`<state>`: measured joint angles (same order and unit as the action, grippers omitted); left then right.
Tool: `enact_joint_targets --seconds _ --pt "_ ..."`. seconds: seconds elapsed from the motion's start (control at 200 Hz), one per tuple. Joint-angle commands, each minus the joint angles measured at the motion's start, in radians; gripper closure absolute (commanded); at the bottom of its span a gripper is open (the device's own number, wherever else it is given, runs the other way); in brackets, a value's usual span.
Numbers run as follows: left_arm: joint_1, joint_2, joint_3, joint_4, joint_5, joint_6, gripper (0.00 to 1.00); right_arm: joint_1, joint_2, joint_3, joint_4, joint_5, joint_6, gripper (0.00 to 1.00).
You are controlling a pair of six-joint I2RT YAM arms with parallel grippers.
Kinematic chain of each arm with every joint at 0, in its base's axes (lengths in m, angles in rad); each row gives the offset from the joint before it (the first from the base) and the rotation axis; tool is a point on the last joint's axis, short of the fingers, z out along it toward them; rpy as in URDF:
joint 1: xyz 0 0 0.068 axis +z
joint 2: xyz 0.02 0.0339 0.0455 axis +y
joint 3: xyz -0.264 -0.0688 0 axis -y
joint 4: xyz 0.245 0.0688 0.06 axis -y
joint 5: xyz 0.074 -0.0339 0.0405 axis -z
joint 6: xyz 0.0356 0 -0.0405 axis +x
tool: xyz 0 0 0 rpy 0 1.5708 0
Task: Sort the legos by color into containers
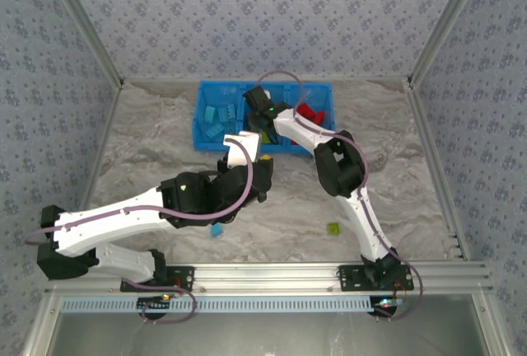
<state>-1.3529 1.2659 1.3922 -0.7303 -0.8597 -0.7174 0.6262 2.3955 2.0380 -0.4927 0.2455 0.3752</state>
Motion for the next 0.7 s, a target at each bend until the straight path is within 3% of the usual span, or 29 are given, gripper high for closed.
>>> enact_joint_targets --seconds 0.0,0.23,0.435,0.575,0.695 --pt "0.000 -0.002 -0.005 -0.019 -0.001 -0.033 0.49 0.001 -0.067 -0.007 -0.004 0.012 -0.015 0.41" --pt "-0.029 -0.037 -0.026 -0.137 -0.027 -0.182 0.49 0.044 -0.397 -0.264 0.200 0.070 -0.095 0.41" --pt "-0.098 -0.097 -0.091 -0.228 -0.027 -0.335 0.49 0.055 -0.730 -0.560 0.276 0.093 -0.113 0.41" --pt "-0.079 -0.159 -0.205 -0.333 0.088 -0.606 0.48 0.083 -1.005 -0.818 0.367 0.056 -0.164 0.41" --pt "-0.010 -0.179 -0.343 -0.436 0.269 -0.833 0.46 0.187 -1.205 -0.998 0.415 -0.051 -0.315 0.40"
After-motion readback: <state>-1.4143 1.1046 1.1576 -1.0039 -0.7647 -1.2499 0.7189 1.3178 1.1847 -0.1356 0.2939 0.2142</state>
